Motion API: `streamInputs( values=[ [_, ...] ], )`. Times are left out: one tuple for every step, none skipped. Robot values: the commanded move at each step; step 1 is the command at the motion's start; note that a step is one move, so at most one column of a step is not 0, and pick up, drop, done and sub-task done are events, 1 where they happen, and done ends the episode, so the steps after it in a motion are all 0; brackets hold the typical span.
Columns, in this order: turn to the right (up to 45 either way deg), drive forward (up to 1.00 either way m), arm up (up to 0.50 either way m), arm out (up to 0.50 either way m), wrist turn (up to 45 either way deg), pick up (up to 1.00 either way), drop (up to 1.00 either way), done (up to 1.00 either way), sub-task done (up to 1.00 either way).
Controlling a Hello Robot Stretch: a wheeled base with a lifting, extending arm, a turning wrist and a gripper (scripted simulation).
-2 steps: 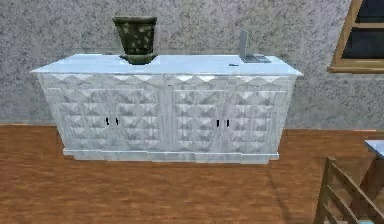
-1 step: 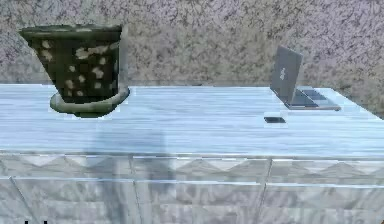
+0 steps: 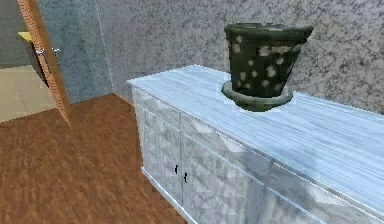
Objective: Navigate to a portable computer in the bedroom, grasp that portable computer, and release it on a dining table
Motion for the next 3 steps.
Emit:
streamInputs(
  values=[
    [-12.0, 0.0, 0.0, 0.0, 0.0, 0.0, 0.0, 0.0, 0.0],
    [45.0, 0.0, 0.0, 0.0, 0.0, 0.0, 0.0, 0.0, 0.0],
    [45.0, 0.0, 0.0, 0.0, 0.0, 0.0, 0.0, 0.0, 0.0]
  ],
)
